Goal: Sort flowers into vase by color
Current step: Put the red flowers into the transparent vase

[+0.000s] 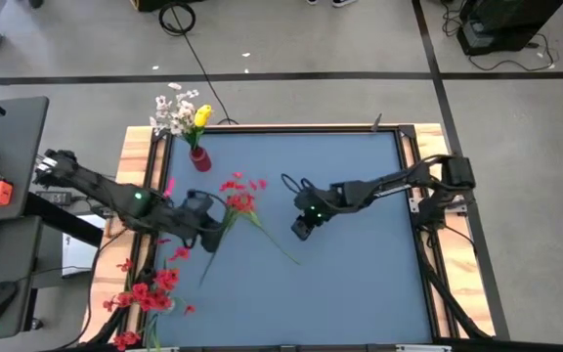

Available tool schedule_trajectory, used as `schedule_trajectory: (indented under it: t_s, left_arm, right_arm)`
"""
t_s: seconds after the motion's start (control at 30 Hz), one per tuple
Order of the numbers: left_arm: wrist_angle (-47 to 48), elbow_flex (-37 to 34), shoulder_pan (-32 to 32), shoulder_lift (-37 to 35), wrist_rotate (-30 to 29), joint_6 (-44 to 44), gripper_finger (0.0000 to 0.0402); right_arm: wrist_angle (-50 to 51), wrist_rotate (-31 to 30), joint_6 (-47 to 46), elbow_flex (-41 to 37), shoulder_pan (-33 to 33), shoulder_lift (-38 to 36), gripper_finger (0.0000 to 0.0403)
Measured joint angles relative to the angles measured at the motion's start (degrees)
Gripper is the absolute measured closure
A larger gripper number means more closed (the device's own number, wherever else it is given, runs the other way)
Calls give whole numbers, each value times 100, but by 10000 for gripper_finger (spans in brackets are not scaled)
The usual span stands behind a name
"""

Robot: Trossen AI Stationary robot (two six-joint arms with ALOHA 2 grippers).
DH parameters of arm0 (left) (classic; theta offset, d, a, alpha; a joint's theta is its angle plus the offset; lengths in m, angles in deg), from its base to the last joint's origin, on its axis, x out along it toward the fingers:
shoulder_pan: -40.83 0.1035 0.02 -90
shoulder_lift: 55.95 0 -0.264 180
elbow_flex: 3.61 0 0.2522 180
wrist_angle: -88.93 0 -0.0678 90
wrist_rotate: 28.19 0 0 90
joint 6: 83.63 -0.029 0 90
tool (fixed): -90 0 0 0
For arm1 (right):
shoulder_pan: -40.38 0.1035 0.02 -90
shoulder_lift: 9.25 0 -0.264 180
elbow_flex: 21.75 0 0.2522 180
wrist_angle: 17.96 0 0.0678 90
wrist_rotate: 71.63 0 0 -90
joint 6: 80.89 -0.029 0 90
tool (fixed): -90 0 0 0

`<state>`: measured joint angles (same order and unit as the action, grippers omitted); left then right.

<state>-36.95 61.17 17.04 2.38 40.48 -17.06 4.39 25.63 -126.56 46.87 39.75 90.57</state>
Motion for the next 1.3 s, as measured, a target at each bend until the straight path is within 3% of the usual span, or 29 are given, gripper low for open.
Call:
schedule_trajectory:
  t_s: [0.17, 0.37, 0.5, 0.73, 1.0, 1.17, 1.3]
  left_arm:
    - [-144, 536, -39, -325, -154, -2307, 392]
    - [-396, 778, -382, -825, -931, -3542, 393]
    - [-662, 467, -849, -1243, -1400, -3831, 398]
    - [-1508, -436, -2058, -2029, -1544, -4530, 400]
    - [-2036, -921, -3240, -2948, -1553, -5803, 400]
    - [-2028, -1168, -3642, -3494, -1603, -5995, 400]
    - [-1902, -1275, -3892, -3904, -1496, -6080, 400]
  right_arm:
    - [-353, -608, -1092, -90, 391, -171, 276]
    - [-606, -1374, -2356, -85, 936, -171, 276]
    - [-606, -1910, -3241, -84, 1446, -171, 276]
    - [-552, -2757, -4810, -84, 2376, -169, 276]
    - [-594, -3650, -6479, -84, 3252, -167, 277]
    - [-593, -4271, -7170, -39, 3609, -160, 278]
    - [-397, -4383, -7288, 168, 3712, -158, 278]
